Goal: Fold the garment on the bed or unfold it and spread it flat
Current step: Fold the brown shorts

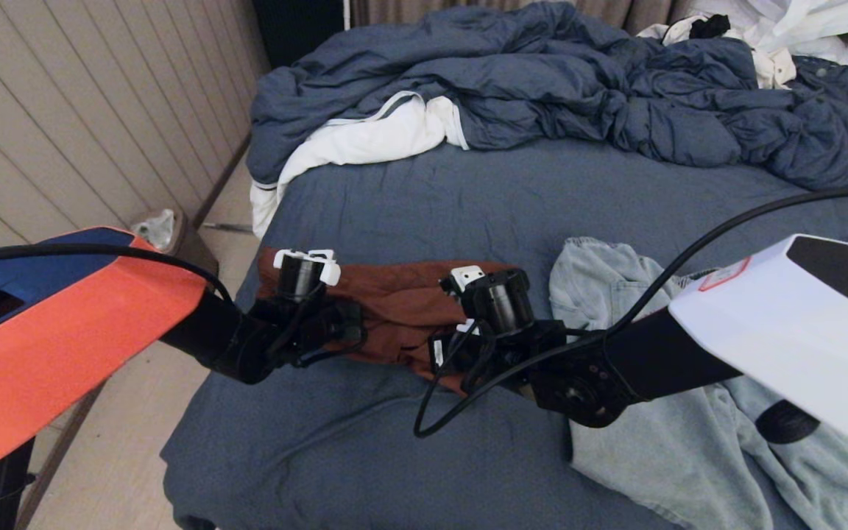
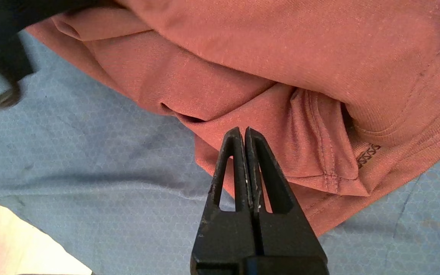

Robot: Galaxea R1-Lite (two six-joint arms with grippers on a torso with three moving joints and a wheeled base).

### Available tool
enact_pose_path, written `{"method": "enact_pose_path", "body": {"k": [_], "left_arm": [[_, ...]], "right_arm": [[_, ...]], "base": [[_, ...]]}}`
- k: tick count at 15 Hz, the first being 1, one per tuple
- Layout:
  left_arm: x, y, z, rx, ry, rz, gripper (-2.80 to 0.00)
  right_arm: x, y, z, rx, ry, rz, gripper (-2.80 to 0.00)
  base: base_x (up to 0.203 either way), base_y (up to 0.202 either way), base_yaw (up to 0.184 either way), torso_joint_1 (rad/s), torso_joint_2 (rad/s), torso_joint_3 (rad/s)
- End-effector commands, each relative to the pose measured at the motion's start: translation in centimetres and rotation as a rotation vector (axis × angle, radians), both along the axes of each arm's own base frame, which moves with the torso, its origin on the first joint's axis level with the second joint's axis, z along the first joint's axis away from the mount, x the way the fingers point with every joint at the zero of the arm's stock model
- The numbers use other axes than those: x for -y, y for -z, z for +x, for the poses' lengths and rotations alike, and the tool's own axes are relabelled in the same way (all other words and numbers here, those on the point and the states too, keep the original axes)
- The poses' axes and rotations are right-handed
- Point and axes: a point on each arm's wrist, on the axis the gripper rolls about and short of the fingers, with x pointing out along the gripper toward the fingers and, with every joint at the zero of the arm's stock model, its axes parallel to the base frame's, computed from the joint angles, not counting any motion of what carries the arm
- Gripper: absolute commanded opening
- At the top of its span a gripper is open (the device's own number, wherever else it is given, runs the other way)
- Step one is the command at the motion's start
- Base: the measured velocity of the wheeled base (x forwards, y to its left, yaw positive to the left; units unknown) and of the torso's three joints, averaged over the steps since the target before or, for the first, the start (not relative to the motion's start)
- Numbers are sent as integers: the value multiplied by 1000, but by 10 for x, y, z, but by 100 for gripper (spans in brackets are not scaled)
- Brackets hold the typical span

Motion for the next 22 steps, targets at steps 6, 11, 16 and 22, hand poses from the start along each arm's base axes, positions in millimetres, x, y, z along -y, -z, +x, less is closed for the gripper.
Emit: {"method": "enact_pose_path", "body": {"k": [6,11,16,22], "left_arm": [[9,-8,60,126,-129,-22,-280],[3,-32,89,218,-314,-52,-280],[10,-50,91,273,-471,-96,-280],[32,-34,66,175,-396,-46,-280]], "right_arm": [[-1,3,0,12,1,4,-280],[-1,2,-1,19,2,12,-280],[0,-1,0,24,6,15,-280],[1,-3,0,31,9,15,-280]], "base": [[0,0,0,0,0,0],[0,0,0,0,0,0],[0,0,0,0,0,0],[0,0,0,0,0,0]]}}
